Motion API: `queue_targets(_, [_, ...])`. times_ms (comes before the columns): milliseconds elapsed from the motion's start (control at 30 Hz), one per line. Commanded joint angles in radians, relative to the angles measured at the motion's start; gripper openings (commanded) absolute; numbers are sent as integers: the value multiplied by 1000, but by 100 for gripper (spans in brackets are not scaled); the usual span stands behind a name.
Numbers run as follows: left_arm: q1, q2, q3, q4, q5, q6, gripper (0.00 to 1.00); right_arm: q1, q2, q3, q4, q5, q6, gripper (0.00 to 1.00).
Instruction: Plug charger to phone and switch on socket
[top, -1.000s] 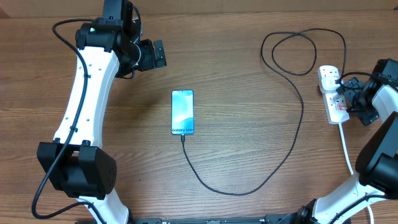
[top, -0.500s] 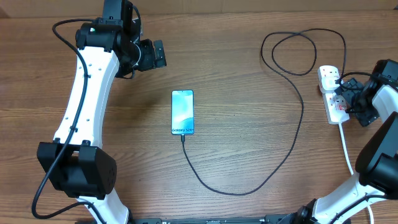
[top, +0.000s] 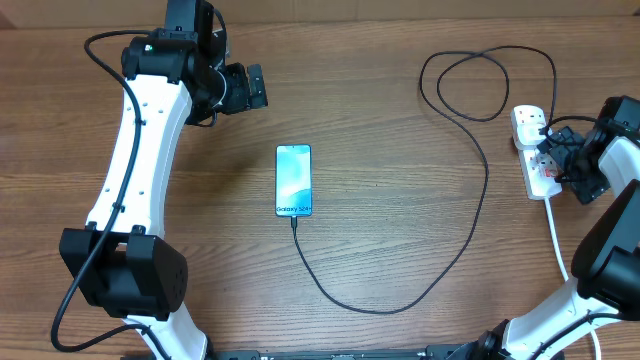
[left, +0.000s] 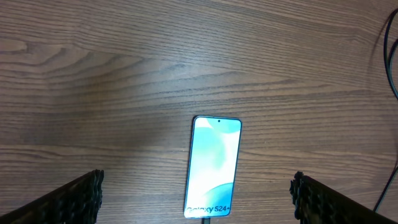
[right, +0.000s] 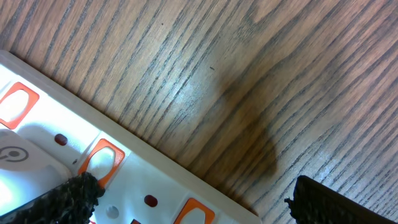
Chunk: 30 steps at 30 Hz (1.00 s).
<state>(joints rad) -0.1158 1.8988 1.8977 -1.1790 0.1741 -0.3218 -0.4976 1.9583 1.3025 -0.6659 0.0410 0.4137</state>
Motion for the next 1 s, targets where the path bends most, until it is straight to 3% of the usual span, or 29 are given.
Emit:
queue_targets(0, [4,-12,3,1,-10,4,100,6,18,6,-7,-17,-19,100])
queue_targets(567, [4,-12,3,2,-10,4,99,5,51,13,-48,-66,-15,100])
queue_targets(967, [4,-12,3,1,-10,4,100,-16,48,223,-238,40,-15,100])
